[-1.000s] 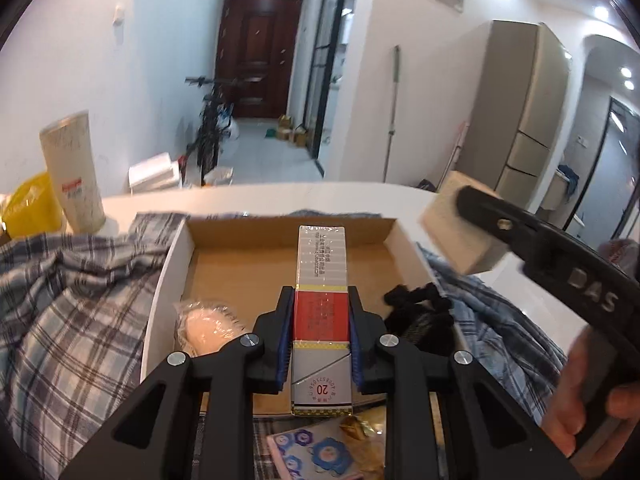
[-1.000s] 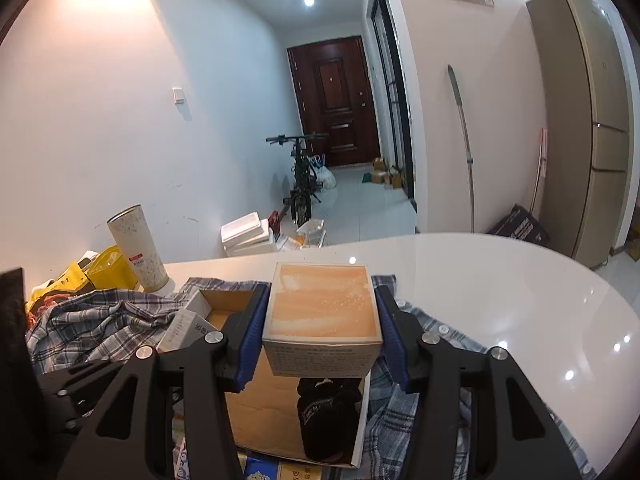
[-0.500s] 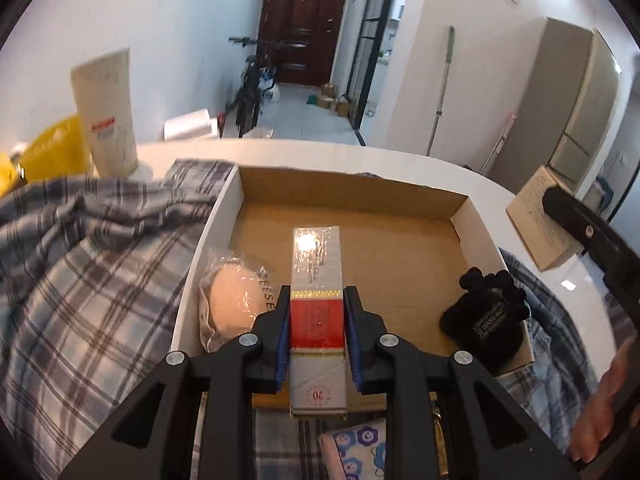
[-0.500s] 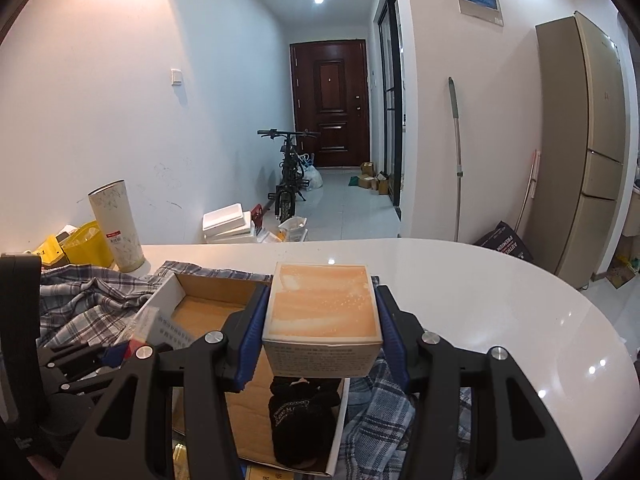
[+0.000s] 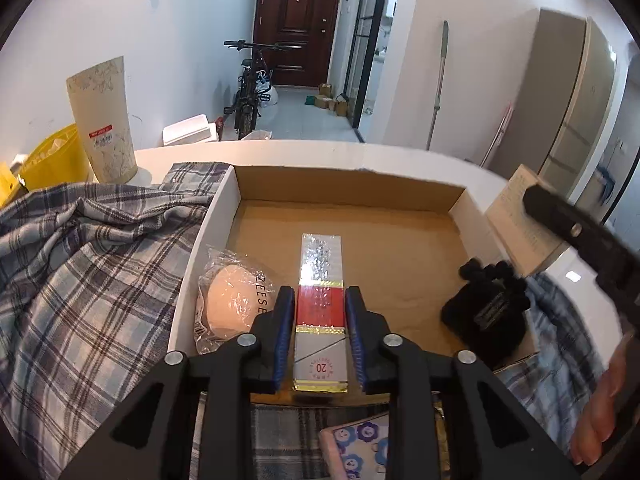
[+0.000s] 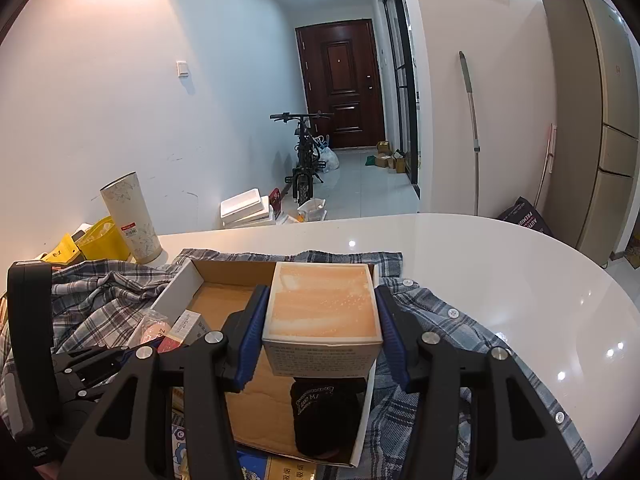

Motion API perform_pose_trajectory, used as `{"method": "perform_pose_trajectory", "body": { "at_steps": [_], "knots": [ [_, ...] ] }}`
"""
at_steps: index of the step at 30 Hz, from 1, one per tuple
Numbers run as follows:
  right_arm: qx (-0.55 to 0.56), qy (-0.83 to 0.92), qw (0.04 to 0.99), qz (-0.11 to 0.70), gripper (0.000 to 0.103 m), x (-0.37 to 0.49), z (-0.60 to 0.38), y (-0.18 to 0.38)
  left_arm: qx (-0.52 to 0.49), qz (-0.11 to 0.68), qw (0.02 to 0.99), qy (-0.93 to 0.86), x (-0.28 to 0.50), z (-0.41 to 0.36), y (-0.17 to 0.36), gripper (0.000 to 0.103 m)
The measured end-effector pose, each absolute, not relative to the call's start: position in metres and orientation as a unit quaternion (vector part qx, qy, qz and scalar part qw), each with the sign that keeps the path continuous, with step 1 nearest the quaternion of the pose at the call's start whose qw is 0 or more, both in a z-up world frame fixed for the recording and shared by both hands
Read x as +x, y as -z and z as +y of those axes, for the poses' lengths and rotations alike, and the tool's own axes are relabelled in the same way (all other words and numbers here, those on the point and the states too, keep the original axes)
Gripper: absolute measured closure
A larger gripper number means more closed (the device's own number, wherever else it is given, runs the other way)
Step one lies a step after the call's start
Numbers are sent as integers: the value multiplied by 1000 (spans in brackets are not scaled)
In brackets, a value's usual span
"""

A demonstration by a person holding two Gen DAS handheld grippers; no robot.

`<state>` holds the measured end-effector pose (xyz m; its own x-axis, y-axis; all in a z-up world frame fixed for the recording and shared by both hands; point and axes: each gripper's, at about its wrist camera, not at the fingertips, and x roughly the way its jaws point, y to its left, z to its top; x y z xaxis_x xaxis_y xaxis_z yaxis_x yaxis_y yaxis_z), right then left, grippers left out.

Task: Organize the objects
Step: 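Lower the carton into the cardboard box and open the left tool while the right tool carries the beige box, then lower the beige square box into the cardboard box and open the right tool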

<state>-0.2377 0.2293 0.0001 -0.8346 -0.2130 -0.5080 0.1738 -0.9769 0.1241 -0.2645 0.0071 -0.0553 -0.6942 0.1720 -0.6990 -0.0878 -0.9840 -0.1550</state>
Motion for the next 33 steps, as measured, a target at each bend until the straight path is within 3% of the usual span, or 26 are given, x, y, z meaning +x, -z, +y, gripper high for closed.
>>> {"method": "perform_pose_trajectory", "body": {
  "at_steps": [2, 3, 4, 9, 13, 22, 29, 33],
  "knots": [
    [269, 957, 102, -38, 52, -237, 230, 0, -355, -69, 77, -929, -256, 10, 42, 46],
    [268, 957, 104, -40, 52, -236, 230, -1, -332, -69, 72, -938, -254, 15, 35, 21],
    [269, 957, 105, -41, 52, -236, 230, -1, -299, -66, 61, -950, -247, 14, 27, 12],
    [275, 952, 124, -43, 52, -236, 224, 2, -190, -54, 9, -980, -217, 11, 4, 12],
    [300, 941, 148, -45, 52, -242, 214, 12, -164, -75, 4, -984, -208, 5, -1, 12],
    [292, 949, 114, -32, 52, -252, 222, 13, -209, -108, -1, -972, -225, -9, 11, 12],
    [303, 945, 95, -81, 52, -282, 247, 20, -220, -110, -2, -969, -230, -10, 18, 12],
    [304, 945, 108, -57, 52, -291, 244, 25, -221, -97, 5, -970, -232, -4, 19, 12]
  ]
}}
